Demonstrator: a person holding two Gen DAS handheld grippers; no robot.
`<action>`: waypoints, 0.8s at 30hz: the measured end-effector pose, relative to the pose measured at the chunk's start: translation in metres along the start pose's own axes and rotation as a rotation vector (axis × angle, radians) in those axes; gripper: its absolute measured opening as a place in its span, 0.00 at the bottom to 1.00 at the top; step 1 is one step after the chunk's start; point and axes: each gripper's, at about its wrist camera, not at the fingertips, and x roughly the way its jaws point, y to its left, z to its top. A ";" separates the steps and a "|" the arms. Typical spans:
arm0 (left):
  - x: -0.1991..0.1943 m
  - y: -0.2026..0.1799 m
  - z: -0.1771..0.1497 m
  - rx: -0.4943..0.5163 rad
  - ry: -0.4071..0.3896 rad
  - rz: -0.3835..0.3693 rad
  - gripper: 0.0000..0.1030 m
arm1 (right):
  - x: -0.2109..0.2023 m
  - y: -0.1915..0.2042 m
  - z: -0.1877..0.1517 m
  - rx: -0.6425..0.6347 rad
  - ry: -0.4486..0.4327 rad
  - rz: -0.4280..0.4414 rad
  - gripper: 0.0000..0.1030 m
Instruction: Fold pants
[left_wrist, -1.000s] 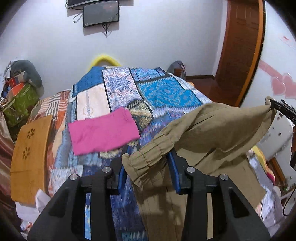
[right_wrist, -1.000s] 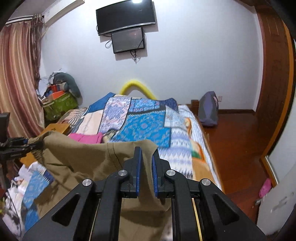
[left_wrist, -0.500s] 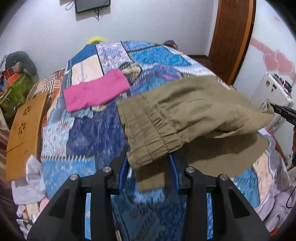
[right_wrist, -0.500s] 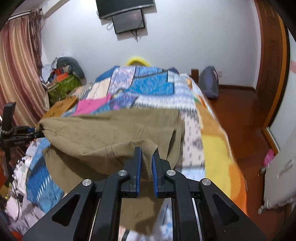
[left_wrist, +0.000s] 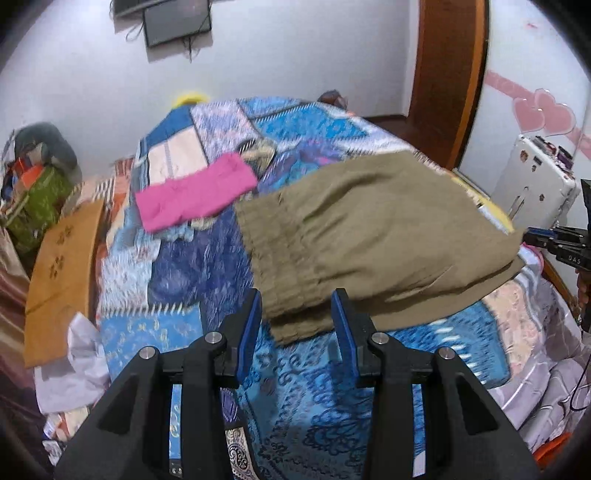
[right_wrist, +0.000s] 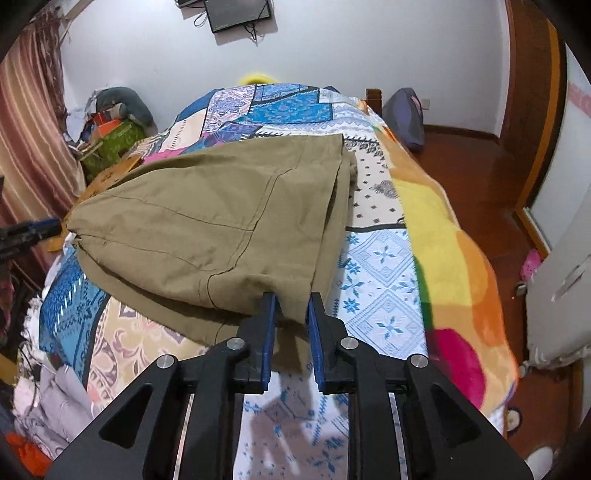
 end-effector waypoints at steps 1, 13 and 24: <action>-0.004 -0.004 0.004 0.009 -0.011 -0.010 0.38 | -0.006 0.002 0.002 -0.013 -0.011 -0.008 0.15; 0.031 -0.071 0.001 0.265 0.017 0.012 0.70 | -0.031 0.045 0.025 -0.109 -0.122 0.037 0.61; 0.052 -0.097 0.002 0.413 0.014 0.054 0.70 | 0.019 0.095 0.019 -0.214 -0.022 0.122 0.62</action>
